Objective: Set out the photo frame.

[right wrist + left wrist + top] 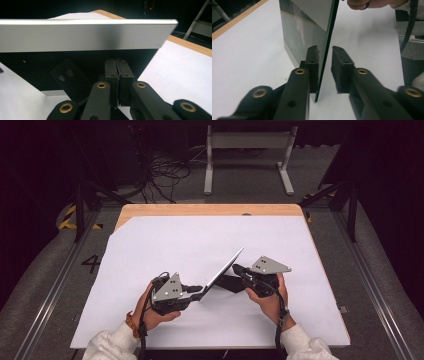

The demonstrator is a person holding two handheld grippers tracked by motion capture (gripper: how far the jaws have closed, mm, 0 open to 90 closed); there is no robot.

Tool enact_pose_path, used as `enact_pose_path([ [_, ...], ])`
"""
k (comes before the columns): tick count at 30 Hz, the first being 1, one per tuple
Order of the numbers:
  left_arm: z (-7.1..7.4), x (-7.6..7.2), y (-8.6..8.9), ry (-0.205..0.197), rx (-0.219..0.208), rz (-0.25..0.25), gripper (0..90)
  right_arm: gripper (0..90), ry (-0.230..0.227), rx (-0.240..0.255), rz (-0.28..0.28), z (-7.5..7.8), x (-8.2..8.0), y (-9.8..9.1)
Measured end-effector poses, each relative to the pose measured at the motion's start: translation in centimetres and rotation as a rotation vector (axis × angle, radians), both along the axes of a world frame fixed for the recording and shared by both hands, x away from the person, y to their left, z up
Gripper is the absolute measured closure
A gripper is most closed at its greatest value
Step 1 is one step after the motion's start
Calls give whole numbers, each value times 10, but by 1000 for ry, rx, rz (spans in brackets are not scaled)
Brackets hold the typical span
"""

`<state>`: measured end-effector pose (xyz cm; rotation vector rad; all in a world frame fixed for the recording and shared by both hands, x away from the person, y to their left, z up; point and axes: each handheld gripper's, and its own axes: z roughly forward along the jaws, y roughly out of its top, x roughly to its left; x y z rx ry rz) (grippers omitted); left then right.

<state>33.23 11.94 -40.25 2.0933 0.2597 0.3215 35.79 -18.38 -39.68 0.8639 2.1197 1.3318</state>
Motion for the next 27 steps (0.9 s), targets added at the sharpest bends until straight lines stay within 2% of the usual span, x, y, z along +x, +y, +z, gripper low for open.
enact_pose_path([
  [2,-1,1,2,5,1,21,844,893,-3,1,-2,1,0,0],
  [5,-2,5,-1,13,-5,34,854,892,-11,-4,9,2,-2,3],
  [9,-5,6,-8,13,9,32,861,887,-17,-11,27,3,-6,8],
  [12,-6,8,-9,35,-13,32,862,887,-20,-11,43,4,-8,11],
  [18,-7,7,-11,46,-21,30,879,888,-21,-14,56,3,-9,15],
  [27,-5,1,-20,43,-29,4,889,889,-23,-16,60,2,-7,18],
])
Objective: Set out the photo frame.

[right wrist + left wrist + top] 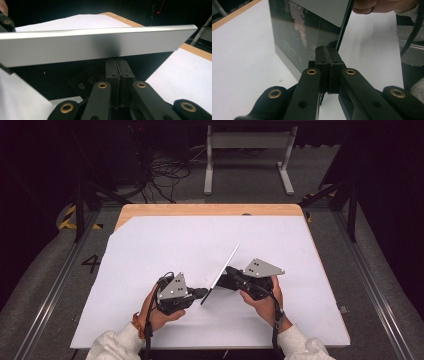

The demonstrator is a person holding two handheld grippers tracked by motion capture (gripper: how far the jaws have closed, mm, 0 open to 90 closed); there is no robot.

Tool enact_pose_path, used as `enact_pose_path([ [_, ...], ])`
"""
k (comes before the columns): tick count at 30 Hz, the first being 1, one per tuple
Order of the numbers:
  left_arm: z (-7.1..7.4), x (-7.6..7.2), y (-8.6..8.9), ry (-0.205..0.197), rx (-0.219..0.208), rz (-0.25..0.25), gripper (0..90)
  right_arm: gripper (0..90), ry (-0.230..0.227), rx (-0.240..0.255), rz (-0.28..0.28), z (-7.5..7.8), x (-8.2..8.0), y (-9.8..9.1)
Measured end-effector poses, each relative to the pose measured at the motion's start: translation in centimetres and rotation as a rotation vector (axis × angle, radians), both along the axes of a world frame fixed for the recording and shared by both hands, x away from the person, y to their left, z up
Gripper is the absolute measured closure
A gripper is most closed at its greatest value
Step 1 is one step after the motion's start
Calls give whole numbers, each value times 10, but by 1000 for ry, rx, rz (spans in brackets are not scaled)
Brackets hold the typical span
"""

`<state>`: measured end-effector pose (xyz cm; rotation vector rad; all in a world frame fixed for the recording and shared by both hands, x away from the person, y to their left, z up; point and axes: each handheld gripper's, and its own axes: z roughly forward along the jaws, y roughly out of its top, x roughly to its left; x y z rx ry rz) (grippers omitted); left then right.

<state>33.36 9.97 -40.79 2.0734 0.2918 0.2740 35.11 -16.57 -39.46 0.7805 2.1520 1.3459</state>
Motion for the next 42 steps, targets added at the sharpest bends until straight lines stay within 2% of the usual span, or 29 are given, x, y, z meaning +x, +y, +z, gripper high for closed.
enact_pose_path([
  [31,4,-6,-18,-19,-9,-39,866,900,2,22,-7,-1,5,7],
  [38,6,-7,-17,-39,11,-50,832,880,-5,14,2,0,4,5],
  [42,6,-10,-14,-36,11,-60,834,884,-14,14,13,4,0,3],
])
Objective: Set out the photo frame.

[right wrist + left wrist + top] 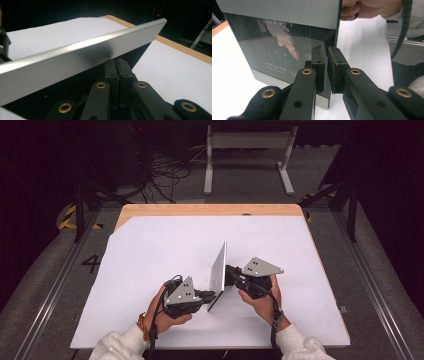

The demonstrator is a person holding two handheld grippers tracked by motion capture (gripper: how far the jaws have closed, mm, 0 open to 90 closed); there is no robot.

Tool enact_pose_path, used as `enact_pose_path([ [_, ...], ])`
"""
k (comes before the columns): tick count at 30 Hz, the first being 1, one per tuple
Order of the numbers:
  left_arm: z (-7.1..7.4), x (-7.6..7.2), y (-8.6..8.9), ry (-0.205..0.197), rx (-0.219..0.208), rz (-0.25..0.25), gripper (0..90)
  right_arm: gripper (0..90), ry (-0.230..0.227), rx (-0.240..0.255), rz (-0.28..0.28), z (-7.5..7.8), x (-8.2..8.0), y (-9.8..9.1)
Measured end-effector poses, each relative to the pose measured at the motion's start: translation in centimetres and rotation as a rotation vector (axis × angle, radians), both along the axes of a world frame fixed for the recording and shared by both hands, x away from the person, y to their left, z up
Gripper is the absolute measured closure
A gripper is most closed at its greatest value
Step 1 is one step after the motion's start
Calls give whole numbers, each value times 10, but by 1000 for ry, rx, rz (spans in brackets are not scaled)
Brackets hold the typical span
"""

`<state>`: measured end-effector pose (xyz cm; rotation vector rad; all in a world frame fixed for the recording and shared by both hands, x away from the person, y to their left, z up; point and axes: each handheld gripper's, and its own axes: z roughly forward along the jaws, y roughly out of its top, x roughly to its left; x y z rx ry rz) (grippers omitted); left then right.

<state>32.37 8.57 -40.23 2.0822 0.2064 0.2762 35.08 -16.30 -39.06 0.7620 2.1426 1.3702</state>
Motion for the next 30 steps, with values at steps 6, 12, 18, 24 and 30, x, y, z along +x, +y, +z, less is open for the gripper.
enact_pose_path([
  [6,-1,-2,-1,4,11,-9,828,896,-1,-11,27,3,-6,3],
  [12,-2,-1,-4,8,8,-4,809,900,15,-13,28,1,-5,3],
  [18,-2,-2,-7,6,4,1,815,900,28,-14,33,-1,-4,5],
  [24,-3,-1,-9,3,2,10,817,900,26,-6,36,-4,-2,8],
  [30,-3,0,-12,3,-3,11,819,900,26,-3,35,-4,-1,8],
])
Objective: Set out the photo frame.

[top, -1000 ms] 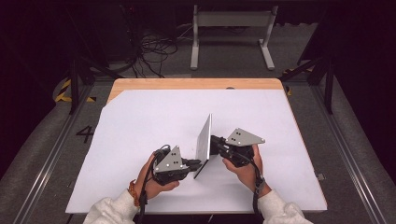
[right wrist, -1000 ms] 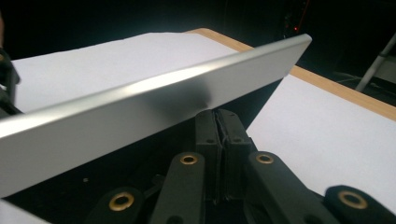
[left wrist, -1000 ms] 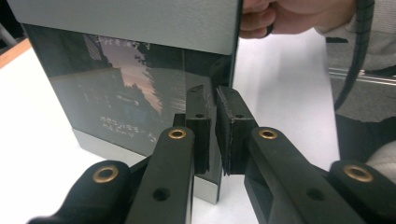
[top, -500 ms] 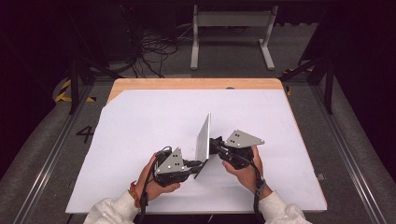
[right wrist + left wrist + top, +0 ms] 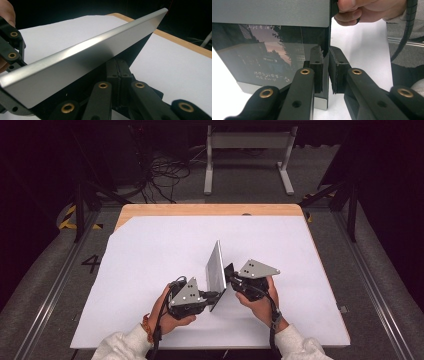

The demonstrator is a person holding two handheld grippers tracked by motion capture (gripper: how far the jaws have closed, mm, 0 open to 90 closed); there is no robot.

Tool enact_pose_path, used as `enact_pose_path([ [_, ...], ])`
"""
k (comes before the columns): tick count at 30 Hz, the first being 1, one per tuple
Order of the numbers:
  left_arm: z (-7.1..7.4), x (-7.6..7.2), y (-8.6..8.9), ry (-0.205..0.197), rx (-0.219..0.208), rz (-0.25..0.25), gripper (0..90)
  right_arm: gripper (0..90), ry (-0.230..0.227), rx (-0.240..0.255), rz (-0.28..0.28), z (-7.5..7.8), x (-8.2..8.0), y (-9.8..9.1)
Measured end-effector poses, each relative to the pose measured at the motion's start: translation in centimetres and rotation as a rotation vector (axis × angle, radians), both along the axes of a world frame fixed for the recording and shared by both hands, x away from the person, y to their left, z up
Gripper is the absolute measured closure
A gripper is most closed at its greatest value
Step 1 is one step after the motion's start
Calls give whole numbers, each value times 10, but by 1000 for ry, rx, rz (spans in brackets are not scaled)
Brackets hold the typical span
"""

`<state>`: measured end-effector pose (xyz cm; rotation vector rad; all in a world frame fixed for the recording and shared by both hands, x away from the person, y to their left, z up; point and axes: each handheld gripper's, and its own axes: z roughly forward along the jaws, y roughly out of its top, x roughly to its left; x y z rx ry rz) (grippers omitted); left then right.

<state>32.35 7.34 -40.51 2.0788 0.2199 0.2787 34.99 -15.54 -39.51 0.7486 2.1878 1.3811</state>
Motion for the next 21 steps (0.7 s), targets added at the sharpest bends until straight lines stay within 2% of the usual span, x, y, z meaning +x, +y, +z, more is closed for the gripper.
enact_pose_path([
  [12,0,0,-9,-2,-5,17,818,900,0,15,-2,-2,3,-3],
  [21,-1,0,-12,-8,-4,23,811,896,-2,5,-1,-2,3,-4],
])
